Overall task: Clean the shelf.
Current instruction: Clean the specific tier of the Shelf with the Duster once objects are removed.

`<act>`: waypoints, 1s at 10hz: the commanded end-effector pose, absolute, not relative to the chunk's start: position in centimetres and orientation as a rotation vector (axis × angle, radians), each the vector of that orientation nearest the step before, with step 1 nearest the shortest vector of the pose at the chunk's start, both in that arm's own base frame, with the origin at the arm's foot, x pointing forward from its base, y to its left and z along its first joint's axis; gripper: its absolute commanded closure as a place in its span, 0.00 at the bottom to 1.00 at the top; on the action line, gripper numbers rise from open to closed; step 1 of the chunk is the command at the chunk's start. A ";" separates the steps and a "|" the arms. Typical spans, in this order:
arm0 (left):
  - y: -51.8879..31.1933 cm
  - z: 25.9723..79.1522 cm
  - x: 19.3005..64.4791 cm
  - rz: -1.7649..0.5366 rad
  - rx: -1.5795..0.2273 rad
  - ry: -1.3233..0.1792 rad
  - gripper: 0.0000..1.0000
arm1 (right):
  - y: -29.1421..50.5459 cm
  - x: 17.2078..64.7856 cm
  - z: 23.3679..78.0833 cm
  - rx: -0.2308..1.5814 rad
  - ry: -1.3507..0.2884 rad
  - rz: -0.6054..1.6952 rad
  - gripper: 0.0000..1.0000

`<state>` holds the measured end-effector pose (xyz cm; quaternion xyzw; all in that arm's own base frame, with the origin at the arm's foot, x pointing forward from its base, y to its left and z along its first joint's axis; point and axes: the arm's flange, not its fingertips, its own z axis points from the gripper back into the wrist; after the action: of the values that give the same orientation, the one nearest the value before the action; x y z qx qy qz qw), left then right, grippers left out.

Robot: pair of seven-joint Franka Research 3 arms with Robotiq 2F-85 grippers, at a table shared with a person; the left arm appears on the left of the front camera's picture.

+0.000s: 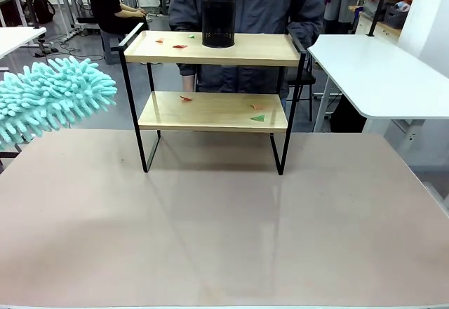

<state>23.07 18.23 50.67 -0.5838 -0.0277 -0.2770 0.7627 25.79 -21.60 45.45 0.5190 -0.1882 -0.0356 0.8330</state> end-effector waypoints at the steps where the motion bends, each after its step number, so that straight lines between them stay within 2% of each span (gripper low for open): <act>1: 18.3 51.4 22.9 -0.588 -1.297 -0.067 1.00 | -21.5 26.0 45.6 1.116 -0.430 -0.056 0.00; 4: 18.3 51.4 22.9 -0.588 -1.297 -0.067 1.00 | -21.5 26.0 45.6 1.116 -0.430 -0.056 0.00; 5: 18.2 50.7 23.1 -0.602 -1.270 -0.060 0.88 | -21.5 26.0 45.6 1.116 -0.430 -0.056 0.00; 9: 5.0 53.3 21.6 -0.842 -0.942 0.173 0.88 | -21.5 26.0 45.6 1.116 -0.430 -0.056 0.00; 10: 1.5 53.0 22.4 -0.675 -0.831 0.103 0.88 | -21.5 26.0 45.6 1.116 -0.430 -0.056 0.00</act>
<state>22.32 4.71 53.58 -0.4377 0.0736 -0.3647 0.8185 25.80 -21.59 45.49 0.5185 -0.1882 -0.0351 0.8334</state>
